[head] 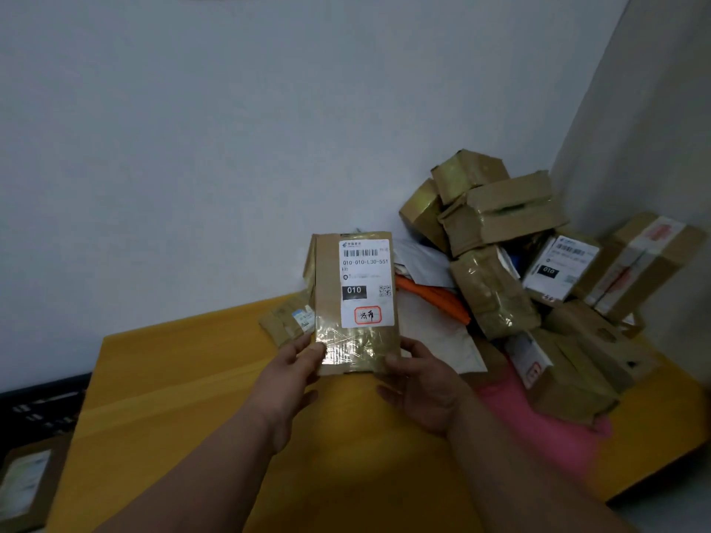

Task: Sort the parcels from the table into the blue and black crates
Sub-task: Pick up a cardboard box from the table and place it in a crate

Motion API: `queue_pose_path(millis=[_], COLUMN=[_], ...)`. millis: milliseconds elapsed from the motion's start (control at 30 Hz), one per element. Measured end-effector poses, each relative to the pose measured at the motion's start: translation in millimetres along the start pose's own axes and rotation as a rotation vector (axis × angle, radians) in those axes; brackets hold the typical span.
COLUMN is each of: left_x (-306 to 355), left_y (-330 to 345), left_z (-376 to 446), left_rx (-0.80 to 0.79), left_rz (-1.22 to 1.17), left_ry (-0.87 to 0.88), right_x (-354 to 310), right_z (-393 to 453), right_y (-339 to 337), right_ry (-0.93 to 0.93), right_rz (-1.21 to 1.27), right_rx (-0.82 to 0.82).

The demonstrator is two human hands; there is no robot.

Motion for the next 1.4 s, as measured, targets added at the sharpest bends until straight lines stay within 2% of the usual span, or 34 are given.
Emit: queue_pose_path(millis=[133, 433, 667, 900, 1200, 1400], left_x=[-10.8, -27.2, -33.0, -59.4, -83.8, -125.0], left_y=[-39.3, -120.4, -161.7, -228.8, -395.3, -555.1], left_z=[-22.4, -63.0, -81.2, -116.2, -184.6, -254.7], left_rx=[0.008, 0.097, 0.267, 0.452, 0.6, 0.655], left_rz=[0.004, 0.01, -0.046, -0.081, -0.232, -0.249], left_ry=[-0.013, -0.031, -0.055, -0.115, -0.105, -0.141], right_x=[29.8, 93.1, 110.2, 163.0, 272.8, 409.7], right_z=[-14.6, -15.0, 8.0, 21.7, 15.9, -7.6], right_y=[34.9, 92.7, 123.1, 174.8, 324.4, 440.2], right_ry=[-0.009, 0.066, 0.143, 0.247, 0.298, 0.408], right_rz=[-0.031, -0.154, -0.377, -0.562, -0.722, -0.714], right_rx=[-0.067, -0.105, -0.128, -0.202, -0.321, -0.343])
Point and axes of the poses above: each hand's wrist, its own z-axis towards the middle knuckle, its own y-axis out of the palm, x = y × z, the point moved 9 cm from there along z, towards the middle knuckle, and after that the axes turned 5 degrees about y, right-handed, at the moved point
